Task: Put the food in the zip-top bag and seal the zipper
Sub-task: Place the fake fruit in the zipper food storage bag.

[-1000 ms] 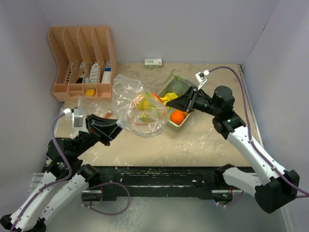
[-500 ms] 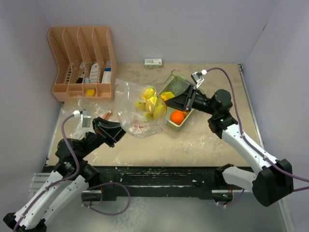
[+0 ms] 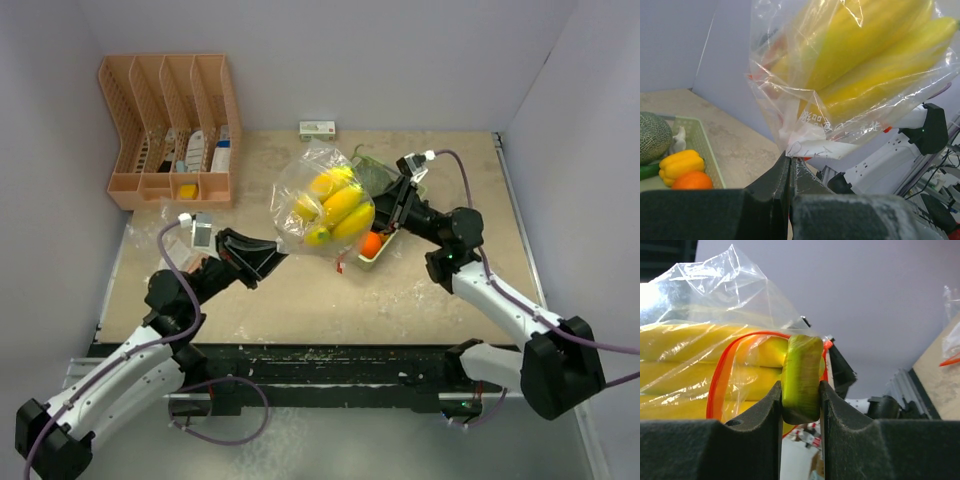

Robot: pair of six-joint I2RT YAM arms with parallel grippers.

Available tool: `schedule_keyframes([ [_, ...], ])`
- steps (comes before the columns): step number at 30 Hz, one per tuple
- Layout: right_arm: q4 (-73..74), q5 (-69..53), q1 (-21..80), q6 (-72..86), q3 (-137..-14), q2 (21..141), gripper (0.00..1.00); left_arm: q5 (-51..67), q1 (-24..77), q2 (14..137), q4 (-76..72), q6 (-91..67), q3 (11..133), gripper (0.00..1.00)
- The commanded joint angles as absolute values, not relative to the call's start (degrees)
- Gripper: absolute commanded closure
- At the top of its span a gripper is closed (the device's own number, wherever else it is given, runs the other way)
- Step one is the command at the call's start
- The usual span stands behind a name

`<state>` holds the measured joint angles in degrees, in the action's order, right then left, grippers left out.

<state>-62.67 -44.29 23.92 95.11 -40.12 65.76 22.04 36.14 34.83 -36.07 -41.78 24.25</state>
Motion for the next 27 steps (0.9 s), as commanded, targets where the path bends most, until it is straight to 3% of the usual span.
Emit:
schedule_keyframes([
  [1,-80.40,-33.62,28.30,106.62,-42.64,65.78,1.00,22.37,36.20,38.55,-41.77,-43.70,20.98,1.00],
  [7,-73.68,-24.65,34.13,94.67,-47.38,64.07,1.00,25.29,36.18,43.50,-47.52,-46.38,20.88,1.00],
  [13,-49.73,-8.03,39.56,70.40,-52.22,57.81,1.00,29.58,36.21,47.76,-53.90,-52.38,20.15,1.00],
  [21,-49.37,1.76,43.33,63.02,-53.46,61.26,1.00,31.84,36.45,47.62,-51.36,-54.48,20.96,1.00],
  [27,-38.36,15.13,48.07,51.84,-55.07,60.82,1.00,32.67,36.44,42.06,-39.26,-51.08,25.42,0.73],
])
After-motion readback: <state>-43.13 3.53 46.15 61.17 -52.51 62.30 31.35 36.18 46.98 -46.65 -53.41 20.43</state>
